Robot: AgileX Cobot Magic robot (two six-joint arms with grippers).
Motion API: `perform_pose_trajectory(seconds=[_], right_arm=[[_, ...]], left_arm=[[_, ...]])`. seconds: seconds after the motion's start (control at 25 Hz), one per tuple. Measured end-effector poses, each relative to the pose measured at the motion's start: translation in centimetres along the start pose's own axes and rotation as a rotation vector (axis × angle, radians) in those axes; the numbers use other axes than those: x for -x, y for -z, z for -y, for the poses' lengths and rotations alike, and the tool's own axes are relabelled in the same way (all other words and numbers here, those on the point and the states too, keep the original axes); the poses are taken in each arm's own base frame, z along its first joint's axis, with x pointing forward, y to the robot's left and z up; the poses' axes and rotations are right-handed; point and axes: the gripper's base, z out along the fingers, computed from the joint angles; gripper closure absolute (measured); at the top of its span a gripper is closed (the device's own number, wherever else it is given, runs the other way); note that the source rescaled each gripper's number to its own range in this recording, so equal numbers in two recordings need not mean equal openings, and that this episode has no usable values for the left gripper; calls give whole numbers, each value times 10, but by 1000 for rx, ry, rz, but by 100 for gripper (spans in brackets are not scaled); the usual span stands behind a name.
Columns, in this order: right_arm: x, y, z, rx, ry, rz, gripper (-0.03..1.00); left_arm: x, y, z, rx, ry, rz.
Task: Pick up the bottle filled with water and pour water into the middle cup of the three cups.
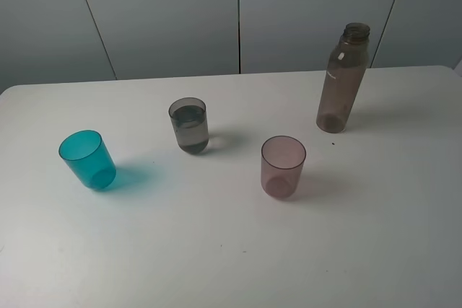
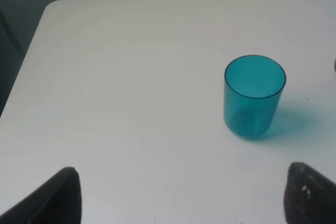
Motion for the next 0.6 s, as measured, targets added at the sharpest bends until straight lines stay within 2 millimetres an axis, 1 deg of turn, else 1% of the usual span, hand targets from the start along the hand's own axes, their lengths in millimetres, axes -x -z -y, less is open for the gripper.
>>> perform_pose_trajectory(seconds=[0.36,0.6], right_arm=[[0,1,3,-36,2,10,-2],[0,1,3,-158,-24,19,-2]], left_arm=[[0,0,0,4,-2,0],[0,0,0,4,-2,0]])
